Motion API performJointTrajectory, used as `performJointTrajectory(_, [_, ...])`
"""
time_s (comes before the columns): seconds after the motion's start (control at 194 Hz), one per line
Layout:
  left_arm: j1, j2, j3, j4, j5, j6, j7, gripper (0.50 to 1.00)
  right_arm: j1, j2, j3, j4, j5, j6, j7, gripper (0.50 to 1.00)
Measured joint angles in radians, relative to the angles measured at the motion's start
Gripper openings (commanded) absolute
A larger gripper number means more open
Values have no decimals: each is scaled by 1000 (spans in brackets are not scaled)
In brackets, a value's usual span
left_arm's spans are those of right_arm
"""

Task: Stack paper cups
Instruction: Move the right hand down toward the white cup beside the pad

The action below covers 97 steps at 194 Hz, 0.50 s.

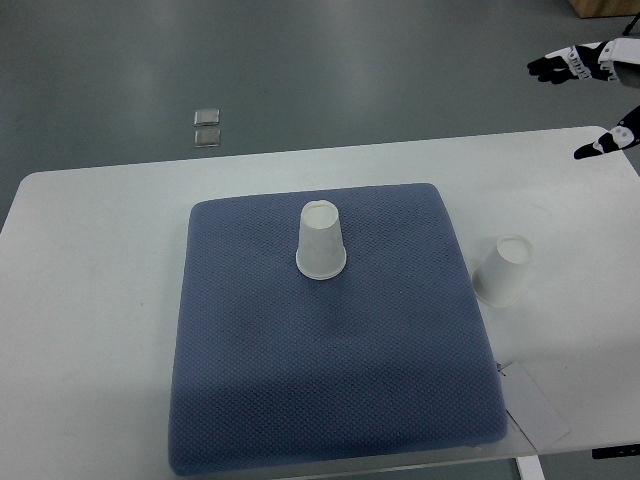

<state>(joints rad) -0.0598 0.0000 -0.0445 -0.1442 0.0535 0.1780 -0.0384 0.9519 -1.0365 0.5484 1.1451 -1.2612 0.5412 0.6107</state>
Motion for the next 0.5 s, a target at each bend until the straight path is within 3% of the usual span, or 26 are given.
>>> performJointTrajectory(0.268, [0, 0, 0, 0, 0, 0, 0, 1000, -16, 7, -19, 108, -219, -46, 0, 930])
performJointTrajectory(0.5, [0, 0, 0, 0, 0, 0, 0, 1000, -31, 23, -133, 111, -330, -173, 0, 930])
